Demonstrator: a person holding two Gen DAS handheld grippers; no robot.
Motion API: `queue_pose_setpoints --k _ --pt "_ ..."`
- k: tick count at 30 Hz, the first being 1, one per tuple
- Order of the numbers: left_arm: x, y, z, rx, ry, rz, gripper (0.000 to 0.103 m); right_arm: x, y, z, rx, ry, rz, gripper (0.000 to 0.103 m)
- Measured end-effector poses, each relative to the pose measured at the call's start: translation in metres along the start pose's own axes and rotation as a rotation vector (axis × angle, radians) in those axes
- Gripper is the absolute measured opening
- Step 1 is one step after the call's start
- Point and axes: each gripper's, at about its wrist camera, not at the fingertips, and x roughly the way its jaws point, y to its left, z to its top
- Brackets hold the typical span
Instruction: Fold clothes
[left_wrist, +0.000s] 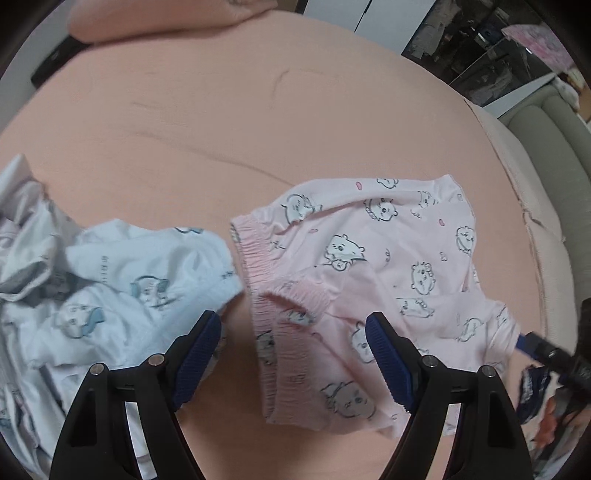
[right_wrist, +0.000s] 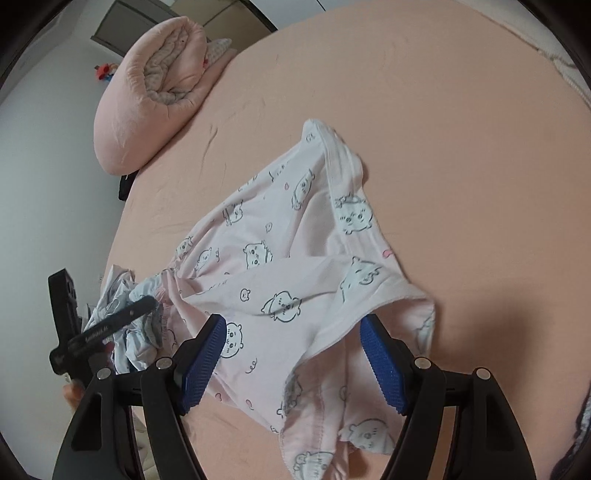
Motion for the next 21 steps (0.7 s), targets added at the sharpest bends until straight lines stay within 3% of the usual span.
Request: queue_pose_setpoints --k 7,13,17,21 --pt "0.008 0.008 0.001 -0.143 0.06 -0.2 0.08 0.017 -0.009 0.002 0.095 0.038 0.053 0.075" --pt "0.009 0.0 0.004 -0.192 0.057 -0.261 0.08 0.023 -0.012 0.005 0.133 0.024 0.077 0.075" --pt "0.014 -0.007 0.011 -0.187 0.045 -0.221 0.08 0.021 -0.018 0.004 0.174 -0.006 0.105 0.075" --pt "0.016 -0.011 0.011 -0.126 -0.004 -0.105 0.08 0.022 -0.022 0.001 0.192 -0.023 0.106 0.075"
